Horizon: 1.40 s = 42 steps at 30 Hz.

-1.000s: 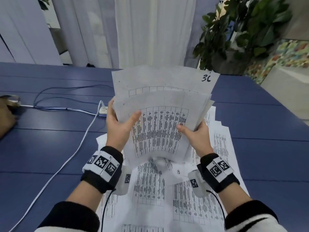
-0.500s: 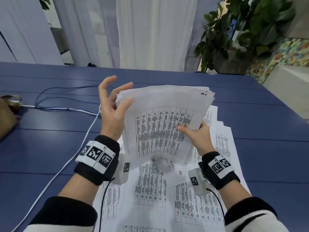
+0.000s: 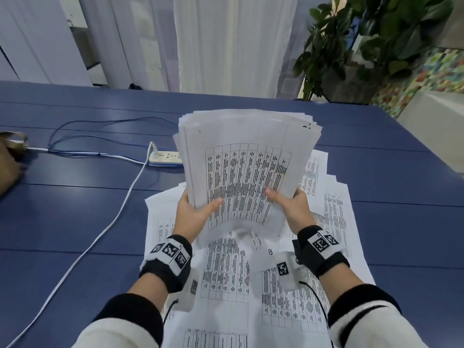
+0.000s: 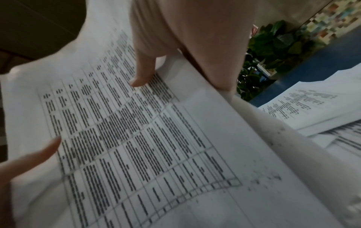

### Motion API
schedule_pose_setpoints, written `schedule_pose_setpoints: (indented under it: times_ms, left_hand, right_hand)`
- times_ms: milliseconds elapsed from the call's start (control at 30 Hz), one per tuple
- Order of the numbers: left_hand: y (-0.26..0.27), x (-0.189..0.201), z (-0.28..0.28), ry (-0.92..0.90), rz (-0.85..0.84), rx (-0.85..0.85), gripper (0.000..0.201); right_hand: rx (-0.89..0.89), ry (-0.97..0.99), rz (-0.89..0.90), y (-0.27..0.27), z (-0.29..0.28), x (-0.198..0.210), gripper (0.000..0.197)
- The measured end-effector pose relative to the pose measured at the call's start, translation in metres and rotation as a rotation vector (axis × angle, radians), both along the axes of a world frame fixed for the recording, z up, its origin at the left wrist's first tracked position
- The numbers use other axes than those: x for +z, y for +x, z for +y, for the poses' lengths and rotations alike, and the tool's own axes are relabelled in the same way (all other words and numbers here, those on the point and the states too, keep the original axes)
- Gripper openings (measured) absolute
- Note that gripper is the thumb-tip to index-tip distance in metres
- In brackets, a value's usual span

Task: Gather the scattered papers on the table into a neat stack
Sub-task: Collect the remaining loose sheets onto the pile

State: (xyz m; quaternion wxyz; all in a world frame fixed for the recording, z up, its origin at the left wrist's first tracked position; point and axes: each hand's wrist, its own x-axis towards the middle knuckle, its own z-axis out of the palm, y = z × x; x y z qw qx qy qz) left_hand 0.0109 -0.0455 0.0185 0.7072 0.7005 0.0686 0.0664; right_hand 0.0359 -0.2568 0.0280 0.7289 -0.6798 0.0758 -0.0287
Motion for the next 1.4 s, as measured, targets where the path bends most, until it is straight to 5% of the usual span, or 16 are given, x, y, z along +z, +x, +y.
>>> schedule_pose_setpoints:
  times_ms: [133,267,467,667,967,1133,1267,1400]
  left_hand:
    - [0.004,0.008,-0.006,-0.022,0.024,0.073,0.023]
    - [0.015,0.021,0.007,0.040,0.013,0.024,0.030]
    - [0.012,-0.002,0.022,-0.022,0.195,-0.046,0.039]
    - [-0.008,-0.050,0.023,0.355,0.525,-0.257,0.036]
    - [0.000,-0.058,0.024,0.140,0.624,-0.203,0.093]
    - [0.019,-0.044,0.030,-0.159,0.562,-0.345,0.038]
    - [0.037,-0.050,0.035,-0.073,0.458,-0.127,0.031]
    - [0.049,-0.061,0.052,-0.101,0.483,0.047,0.029]
  right_hand:
    - [-0.030,-0.044,-0.013,0.000,0.005,0.002,0.018]
    - [0.010,-0.183,-0.080,0.002,-0.009,0.020,0.023]
    - [0.369,-0.335,0.210,-0.032,-0.029,-0.011,0.018]
    - [0.220,-0.267,0.440,-0.061,-0.037,-0.067,0.031]
    - [0.108,-0.053,0.454,-0.058,-0.051,-0.068,0.029]
    - [0.177,-0.046,0.377,-0.025,-0.043,-0.047,0.027]
    - [0.211,-0.192,0.329,0.014,-0.034,-0.041,0.029]
    - [-0.122,-0.558,0.387,0.069,-0.066,-0.052,0.035]
